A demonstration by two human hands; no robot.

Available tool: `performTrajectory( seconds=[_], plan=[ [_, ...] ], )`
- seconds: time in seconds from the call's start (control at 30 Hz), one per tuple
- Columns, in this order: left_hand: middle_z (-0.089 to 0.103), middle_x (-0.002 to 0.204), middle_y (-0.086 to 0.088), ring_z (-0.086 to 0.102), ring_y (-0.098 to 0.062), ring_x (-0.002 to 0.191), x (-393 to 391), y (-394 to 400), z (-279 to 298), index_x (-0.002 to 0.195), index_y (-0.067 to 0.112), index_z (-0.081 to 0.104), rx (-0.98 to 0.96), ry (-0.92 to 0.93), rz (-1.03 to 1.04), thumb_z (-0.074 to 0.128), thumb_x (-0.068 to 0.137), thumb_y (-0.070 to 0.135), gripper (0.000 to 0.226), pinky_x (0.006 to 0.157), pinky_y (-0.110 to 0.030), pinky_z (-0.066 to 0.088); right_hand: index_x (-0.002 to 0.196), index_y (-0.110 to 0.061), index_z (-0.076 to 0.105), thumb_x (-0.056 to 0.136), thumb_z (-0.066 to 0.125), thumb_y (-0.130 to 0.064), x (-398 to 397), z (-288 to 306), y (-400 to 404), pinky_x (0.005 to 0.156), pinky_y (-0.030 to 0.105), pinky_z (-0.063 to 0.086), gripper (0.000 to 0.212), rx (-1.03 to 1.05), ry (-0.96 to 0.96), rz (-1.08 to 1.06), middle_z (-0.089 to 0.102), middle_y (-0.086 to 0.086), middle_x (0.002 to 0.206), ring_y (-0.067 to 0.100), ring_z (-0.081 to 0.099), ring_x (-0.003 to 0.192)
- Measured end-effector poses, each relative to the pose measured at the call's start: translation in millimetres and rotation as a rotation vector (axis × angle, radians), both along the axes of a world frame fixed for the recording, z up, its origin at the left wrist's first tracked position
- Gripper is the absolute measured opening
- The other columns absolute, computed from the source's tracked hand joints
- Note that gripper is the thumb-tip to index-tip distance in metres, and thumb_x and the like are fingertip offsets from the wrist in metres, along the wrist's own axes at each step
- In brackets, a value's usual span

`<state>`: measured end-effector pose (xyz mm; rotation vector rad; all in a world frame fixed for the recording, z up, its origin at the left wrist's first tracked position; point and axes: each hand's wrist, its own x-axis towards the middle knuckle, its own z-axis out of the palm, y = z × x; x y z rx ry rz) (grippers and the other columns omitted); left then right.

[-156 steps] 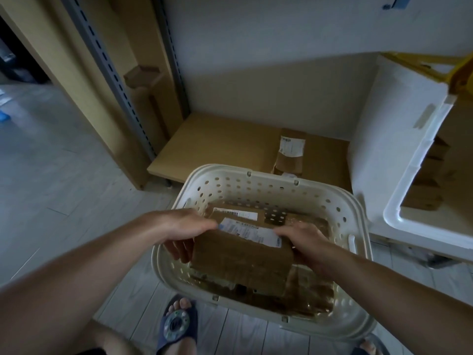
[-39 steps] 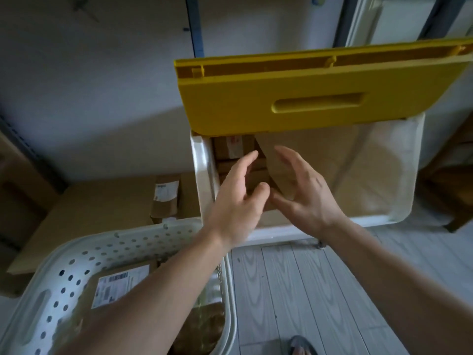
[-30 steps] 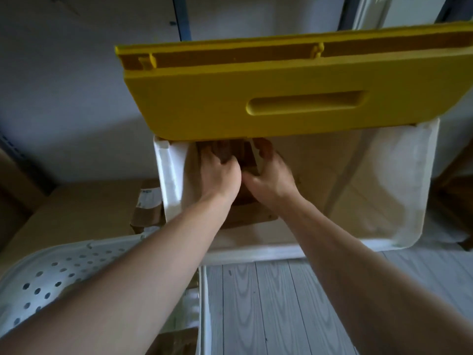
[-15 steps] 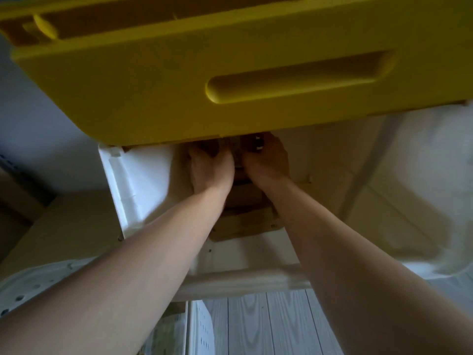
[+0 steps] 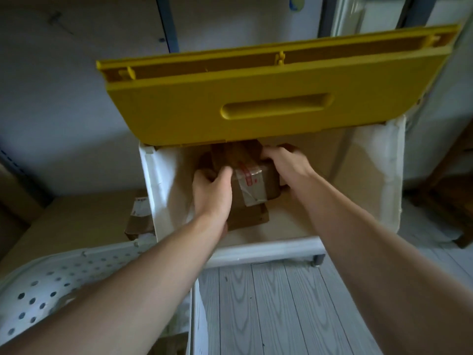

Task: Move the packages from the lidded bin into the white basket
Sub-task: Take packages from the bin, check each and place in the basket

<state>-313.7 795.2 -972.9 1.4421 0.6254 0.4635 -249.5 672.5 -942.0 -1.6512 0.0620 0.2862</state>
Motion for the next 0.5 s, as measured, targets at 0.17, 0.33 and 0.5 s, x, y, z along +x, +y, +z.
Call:
performTrajectory(
  seconds=[0.17, 0.33, 0.5],
  plan=[
    [0.067, 0.106, -0.026, 0.067, -0.046, 0.099, -56.5, -13.4, 15.2, 0.087, 0.02, 0.058, 0.016, -0.021, -0.114, 0.072, 0.063, 0.046, 0.038, 0.086, -0.063, 0.053, 0.121, -0.012, 0.058, 0.088, 0.069, -0.028, -48.7, 6.6, -24.4, 0.048, 0.027, 0.055, 0.038, 0.029, 0.063, 0.023, 0.07, 0.013, 0.1, 0.025, 0.069, 0.079],
    [0.067, 0.099, -0.016, 0.068, -0.037, 0.099, -116.5, -7.4, 24.3, 0.083, 0.028, 0.057, 0.051, -0.08, -0.269, 0.08, 0.07, 0.045, 0.031, 0.09, -0.055, 0.057, 0.129, -0.021, 0.048, 0.09, 0.07, -0.03, -93.7, 10.1, -33.1, 0.086, 0.05, 0.061, 0.045, 0.134, 0.092, 0.1, 0.07, 0.014, 0.113, 0.03, 0.073, 0.099],
    [0.074, 0.101, -0.011, 0.074, -0.027, 0.098, -167.3, 23.4, 38.8, 0.106, 0.0, 0.048, 0.005, -0.158, -0.454, 0.074, 0.091, 0.021, 0.037, 0.083, -0.035, 0.058, 0.134, -0.026, 0.048, 0.091, 0.071, -0.031, -131.7, 16.9, -26.9, 0.077, 0.041, 0.063, 0.049, 0.257, 0.047, 0.154, 0.072, 0.01, 0.115, 0.024, 0.075, 0.098]
  ],
)
